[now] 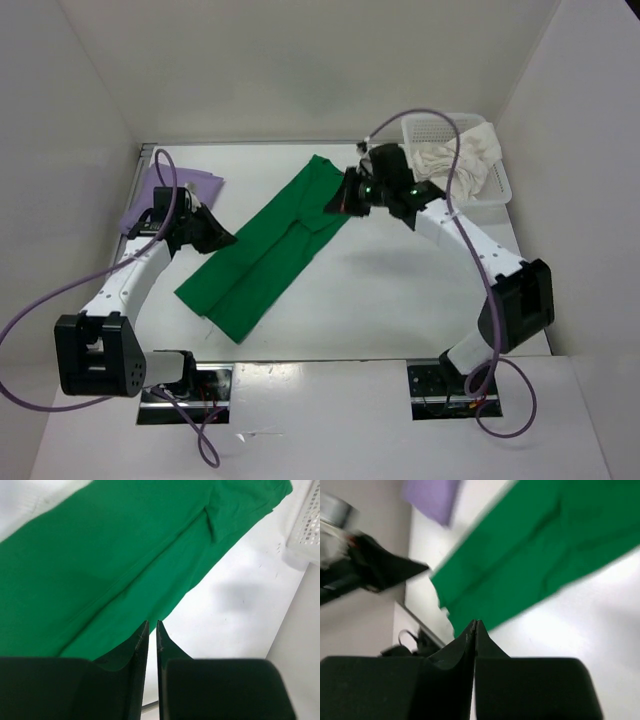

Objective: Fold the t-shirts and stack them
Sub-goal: Rotate the tshirt 90 degrees

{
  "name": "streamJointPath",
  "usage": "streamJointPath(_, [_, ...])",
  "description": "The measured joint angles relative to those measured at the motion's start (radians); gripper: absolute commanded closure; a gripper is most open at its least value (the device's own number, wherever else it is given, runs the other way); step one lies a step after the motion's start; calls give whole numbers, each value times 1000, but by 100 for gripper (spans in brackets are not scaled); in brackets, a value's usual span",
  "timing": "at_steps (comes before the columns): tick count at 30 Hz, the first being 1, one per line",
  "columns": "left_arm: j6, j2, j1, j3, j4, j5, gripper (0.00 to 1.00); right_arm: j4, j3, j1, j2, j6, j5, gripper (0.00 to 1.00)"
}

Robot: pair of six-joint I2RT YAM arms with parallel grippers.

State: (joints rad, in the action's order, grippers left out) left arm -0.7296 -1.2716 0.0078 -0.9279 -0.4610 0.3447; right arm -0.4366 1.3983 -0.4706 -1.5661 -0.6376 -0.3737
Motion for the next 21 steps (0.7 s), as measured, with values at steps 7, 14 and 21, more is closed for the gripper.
streamJointPath(7, [-3, -93, -72, -4, 28, 0, 83, 109, -250, 73, -238, -58, 46, 100])
streamJointPath(14, [-6, -100, -97, -6, 36, 2, 82, 122, -5, 149, -492, -33, 150, 100])
streamJointPath(21, [-7, -85, -108, -6, 39, 3, 76, 37, 525, 149, -840, -21, 154, 95])
